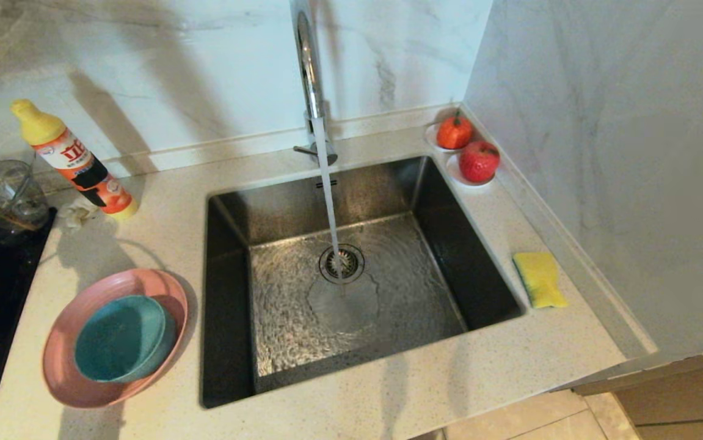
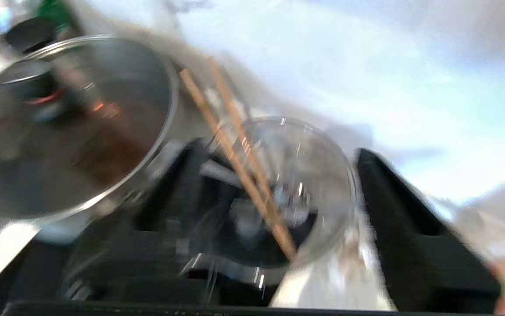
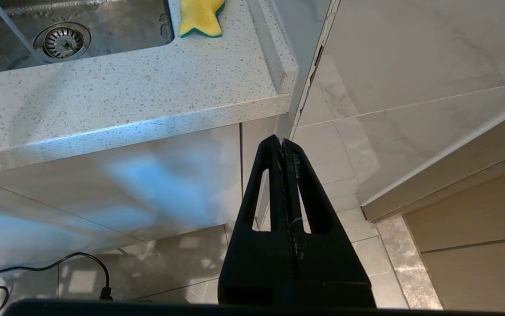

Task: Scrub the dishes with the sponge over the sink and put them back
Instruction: Place the chopsticks on the glass basin

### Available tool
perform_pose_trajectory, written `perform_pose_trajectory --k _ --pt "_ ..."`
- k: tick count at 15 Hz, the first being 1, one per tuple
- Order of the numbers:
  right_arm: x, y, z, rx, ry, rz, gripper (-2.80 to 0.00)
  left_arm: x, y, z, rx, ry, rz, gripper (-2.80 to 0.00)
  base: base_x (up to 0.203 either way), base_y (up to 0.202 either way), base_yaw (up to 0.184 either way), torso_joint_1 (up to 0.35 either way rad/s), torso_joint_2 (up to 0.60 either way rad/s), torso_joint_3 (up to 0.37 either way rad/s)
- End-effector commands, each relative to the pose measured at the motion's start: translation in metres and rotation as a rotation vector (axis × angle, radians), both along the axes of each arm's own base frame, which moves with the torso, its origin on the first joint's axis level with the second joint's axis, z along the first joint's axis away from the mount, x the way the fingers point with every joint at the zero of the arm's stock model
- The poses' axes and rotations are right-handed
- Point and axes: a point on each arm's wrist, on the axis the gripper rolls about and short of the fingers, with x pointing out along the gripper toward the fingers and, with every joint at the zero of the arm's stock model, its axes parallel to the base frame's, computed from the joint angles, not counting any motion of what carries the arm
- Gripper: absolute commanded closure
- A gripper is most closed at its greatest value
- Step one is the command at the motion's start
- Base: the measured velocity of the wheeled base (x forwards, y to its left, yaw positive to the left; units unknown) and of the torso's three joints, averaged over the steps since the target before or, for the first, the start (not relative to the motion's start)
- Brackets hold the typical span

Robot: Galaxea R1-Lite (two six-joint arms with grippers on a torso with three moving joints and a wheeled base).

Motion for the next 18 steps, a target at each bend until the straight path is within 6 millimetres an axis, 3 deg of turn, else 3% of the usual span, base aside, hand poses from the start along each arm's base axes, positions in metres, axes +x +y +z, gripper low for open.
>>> perform_pose_trajectory --k 1,4,8,11,14,18 --pt "0.000 0.000 0.000 0.000 -0.001 0.000 0.00 -0.045 -0.029 0.041 0.052 -0.071 -0.003 0.00 0.000 0.000 0.000 0.000 0.00 0.000" --pt "0.000 0.000 0.000 0.000 -0.001 0.000 0.00 -0.077 -0.065 0.066 0.123 -0.115 -0.057 0.00 0.000 0.000 0.000 0.000 0.00 0.000" --pt "0.000 0.000 0.000 0.000 -0.001 0.000 0.00 -0.103 -0.122 0.068 0.098 -0.059 -0.271 0.00 0.000 0.000 0.000 0.000 0.00 0.000" --pt "0.000 0.000 0.000 0.000 -0.001 0.000 0.00 -0.156 -0.160 0.064 0.111 -0.055 -0.503 0.00 0.000 0.000 0.000 0.000 0.00 0.000" --pt "0.000 0.000 0.000 0.000 -0.001 0.000 0.00 -0.211 -0.174 0.020 0.174 0.023 -0.639 0.00 0.000 0.000 0.000 0.000 0.00 0.000" --pt "0.000 0.000 0.000 0.000 -0.001 0.000 0.00 -0.279 -0.187 -0.082 0.256 0.120 -0.719 0.00 0.000 0.000 0.000 0.000 0.00 0.000"
